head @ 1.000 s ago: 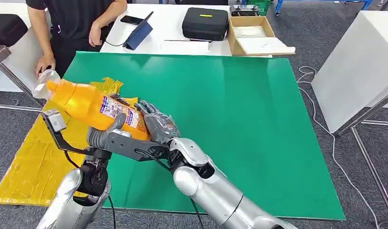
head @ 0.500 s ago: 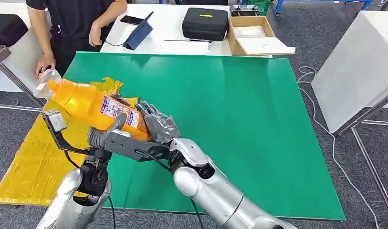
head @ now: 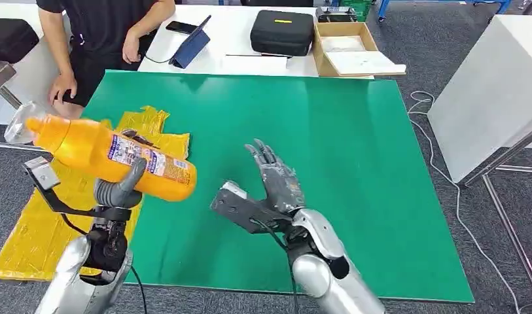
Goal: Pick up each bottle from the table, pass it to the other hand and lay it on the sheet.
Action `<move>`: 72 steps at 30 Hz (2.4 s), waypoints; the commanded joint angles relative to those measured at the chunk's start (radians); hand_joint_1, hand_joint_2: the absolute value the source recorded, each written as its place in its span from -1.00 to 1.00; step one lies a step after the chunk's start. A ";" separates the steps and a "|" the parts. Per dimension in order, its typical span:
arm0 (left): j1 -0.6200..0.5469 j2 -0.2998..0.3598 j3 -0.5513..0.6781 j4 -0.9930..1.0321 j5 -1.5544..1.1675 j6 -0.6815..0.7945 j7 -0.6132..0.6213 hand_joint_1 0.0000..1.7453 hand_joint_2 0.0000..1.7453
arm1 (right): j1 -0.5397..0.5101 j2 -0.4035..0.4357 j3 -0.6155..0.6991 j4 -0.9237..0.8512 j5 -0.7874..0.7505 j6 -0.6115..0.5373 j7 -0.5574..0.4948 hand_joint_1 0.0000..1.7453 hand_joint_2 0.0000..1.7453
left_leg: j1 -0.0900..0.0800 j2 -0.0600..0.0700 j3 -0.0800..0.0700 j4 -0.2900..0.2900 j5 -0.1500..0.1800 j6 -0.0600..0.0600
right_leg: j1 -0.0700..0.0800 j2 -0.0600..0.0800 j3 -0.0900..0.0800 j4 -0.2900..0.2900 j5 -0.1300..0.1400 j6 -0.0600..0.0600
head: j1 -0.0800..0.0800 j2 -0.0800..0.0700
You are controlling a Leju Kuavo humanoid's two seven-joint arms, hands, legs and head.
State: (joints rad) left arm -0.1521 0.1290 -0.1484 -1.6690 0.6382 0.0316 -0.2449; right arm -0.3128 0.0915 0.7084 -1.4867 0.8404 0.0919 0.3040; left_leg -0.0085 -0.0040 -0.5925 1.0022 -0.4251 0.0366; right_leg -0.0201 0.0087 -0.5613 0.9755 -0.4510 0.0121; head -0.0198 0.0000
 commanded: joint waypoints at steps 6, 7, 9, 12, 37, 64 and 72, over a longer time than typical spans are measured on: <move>-0.005 0.059 0.031 0.044 -0.040 -0.007 -0.038 1.00 1.00 | 0.082 -0.117 -0.105 -0.232 0.007 -0.043 -0.045 -1.00 -1.00 | 0.001 -0.002 0.002 0.000 0.000 -0.003 | 0.001 -0.003 0.003 -0.001 0.000 -0.001 | 0.000 0.000; -0.008 0.062 0.029 0.045 -0.064 0.003 -0.048 1.00 1.00 | 0.092 -0.118 -0.113 -0.246 0.008 -0.049 -0.053 -1.00 -1.00 | 0.002 -0.002 0.004 -0.001 -0.001 -0.004 | 0.002 -0.004 0.005 -0.002 -0.001 -0.002 | 0.000 0.000; -0.020 0.077 0.026 0.056 -0.181 0.060 -0.087 1.00 1.00 | 0.121 -0.134 -0.135 -0.295 0.018 -0.073 -0.067 -1.00 -1.00 | 0.002 -0.001 0.004 0.000 -0.001 -0.003 | 0.002 -0.002 0.005 -0.002 -0.001 -0.002 | 0.000 0.000; -0.020 0.077 0.026 0.056 -0.181 0.060 -0.087 1.00 1.00 | 0.121 -0.134 -0.135 -0.295 0.018 -0.073 -0.067 -1.00 -1.00 | 0.002 -0.001 0.004 0.000 -0.001 -0.003 | 0.002 -0.002 0.005 -0.002 -0.001 -0.002 | 0.000 0.000; -0.109 0.213 -0.033 0.245 -1.319 0.420 0.010 1.00 1.00 | 0.208 -0.199 -0.227 -0.414 0.025 -0.050 -0.109 -1.00 -1.00 | 0.001 -0.004 0.004 -0.001 0.000 -0.003 | 0.001 -0.006 0.004 -0.001 -0.001 -0.002 | 0.000 0.000; -0.161 0.304 -0.090 0.796 -1.813 0.522 0.126 1.00 1.00 | 0.217 -0.328 -0.147 -0.414 -0.078 -0.076 -0.164 -1.00 -1.00 | 0.000 -0.003 0.004 -0.002 0.001 -0.004 | 0.002 -0.005 0.005 -0.003 0.000 -0.002 | 0.000 0.000; -0.113 0.290 -0.082 0.719 -1.827 0.506 0.132 1.00 1.00 | 0.236 -0.329 -0.154 -0.426 -0.066 -0.076 -0.165 -1.00 -1.00 | 0.001 -0.002 0.007 -0.002 -0.001 -0.004 | 0.002 -0.004 0.007 -0.003 -0.001 -0.002 | 0.000 0.000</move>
State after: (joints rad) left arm -0.2484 0.4673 -0.2064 -0.9819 -1.1650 0.5451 -0.1229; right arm -0.0787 -0.2163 0.5345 -1.9146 0.7698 0.0130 0.1373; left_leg -0.0090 -0.0036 -0.5916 1.0019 -0.4252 0.0364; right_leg -0.0197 0.0086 -0.5615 0.9756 -0.4510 0.0121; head -0.0198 0.0000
